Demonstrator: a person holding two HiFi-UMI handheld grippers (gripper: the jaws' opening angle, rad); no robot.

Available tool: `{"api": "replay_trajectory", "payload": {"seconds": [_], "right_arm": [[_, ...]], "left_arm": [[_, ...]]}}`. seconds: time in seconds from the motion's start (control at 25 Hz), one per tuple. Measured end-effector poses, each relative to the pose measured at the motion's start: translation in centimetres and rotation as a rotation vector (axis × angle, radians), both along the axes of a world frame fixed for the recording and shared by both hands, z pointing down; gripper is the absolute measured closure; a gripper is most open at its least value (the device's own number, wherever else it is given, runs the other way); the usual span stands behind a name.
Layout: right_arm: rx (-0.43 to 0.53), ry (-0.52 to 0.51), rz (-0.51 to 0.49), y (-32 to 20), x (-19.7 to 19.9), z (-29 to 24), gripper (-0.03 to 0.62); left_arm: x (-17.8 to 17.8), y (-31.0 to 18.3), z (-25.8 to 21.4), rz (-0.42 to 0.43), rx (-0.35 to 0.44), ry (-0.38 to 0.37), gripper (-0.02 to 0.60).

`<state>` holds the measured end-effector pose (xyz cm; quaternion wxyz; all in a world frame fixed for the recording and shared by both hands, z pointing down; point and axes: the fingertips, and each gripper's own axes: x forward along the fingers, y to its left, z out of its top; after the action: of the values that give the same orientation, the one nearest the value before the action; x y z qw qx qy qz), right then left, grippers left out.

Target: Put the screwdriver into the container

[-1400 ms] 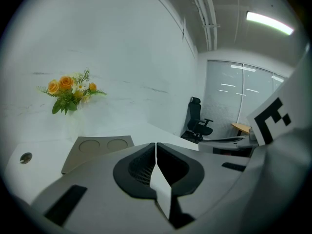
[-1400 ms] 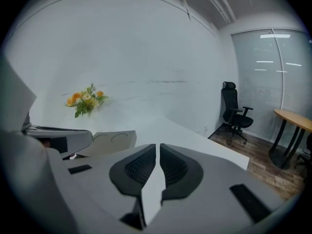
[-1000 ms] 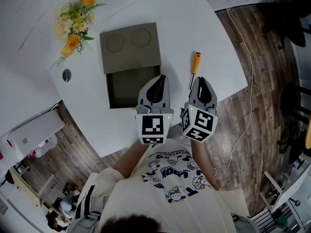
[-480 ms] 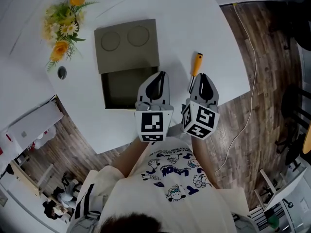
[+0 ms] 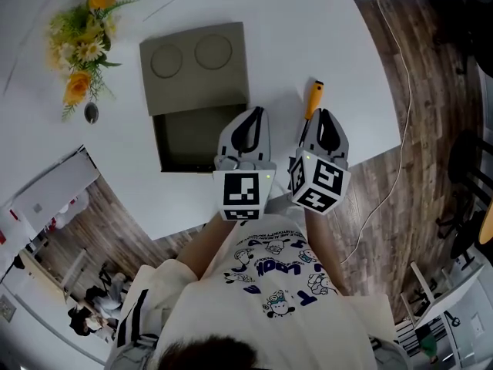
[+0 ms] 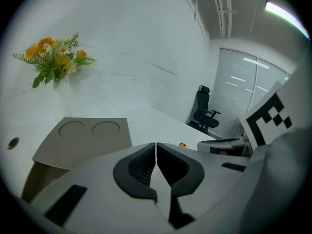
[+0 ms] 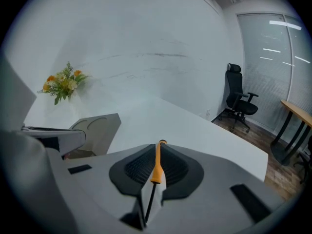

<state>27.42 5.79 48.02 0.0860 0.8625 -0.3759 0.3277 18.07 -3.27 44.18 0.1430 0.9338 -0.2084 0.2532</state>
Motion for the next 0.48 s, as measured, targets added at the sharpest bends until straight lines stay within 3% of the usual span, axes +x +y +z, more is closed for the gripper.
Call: {"api": "replay_trajectory", "payload": {"seconds": [0.48], "right_arm": [[-0.025, -0.062, -0.023, -0.4, 0.5, 2.7, 0.548]], "left_arm": [[0.5, -0.1, 2.1, -0.023, -0.03, -0.037, 0.56]]}}
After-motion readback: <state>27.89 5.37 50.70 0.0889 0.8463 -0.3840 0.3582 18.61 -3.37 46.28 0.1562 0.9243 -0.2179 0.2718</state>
